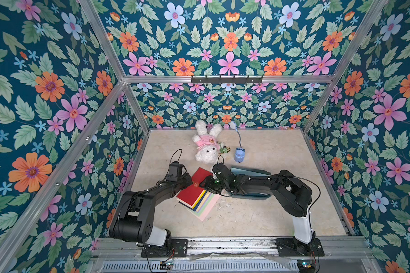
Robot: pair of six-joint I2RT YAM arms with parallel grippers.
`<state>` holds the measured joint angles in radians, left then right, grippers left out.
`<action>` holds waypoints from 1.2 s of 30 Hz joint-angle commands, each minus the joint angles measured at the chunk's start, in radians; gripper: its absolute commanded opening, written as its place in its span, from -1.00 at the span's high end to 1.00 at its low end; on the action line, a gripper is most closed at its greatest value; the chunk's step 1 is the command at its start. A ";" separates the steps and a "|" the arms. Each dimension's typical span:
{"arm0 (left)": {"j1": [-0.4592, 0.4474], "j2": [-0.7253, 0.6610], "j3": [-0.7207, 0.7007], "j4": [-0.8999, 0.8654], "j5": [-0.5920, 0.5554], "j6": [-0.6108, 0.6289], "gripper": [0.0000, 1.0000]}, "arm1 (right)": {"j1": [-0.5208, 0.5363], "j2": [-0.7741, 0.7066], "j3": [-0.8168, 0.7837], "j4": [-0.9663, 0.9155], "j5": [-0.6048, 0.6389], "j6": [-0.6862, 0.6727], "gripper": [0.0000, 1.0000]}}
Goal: Put the sealed envelopes into the storage box
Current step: Pick up the envelope from the center of the board.
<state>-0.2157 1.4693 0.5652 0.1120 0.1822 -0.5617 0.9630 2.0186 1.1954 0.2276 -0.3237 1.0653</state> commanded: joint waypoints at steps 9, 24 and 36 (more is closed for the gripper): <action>0.002 0.028 0.021 -0.023 0.017 0.009 0.37 | 0.002 -0.021 0.000 -0.031 0.023 0.024 0.07; 0.000 0.080 0.027 -0.006 0.062 0.008 0.40 | 0.003 -0.011 0.000 -0.028 0.036 0.040 0.07; 0.000 0.113 0.019 0.003 0.078 0.012 0.41 | 0.003 0.017 0.035 -0.032 0.019 0.045 0.06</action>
<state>-0.2157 1.5688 0.5934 0.2176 0.2535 -0.5499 0.9649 2.0346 1.2209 0.1860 -0.2989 1.1046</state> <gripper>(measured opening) 0.296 0.469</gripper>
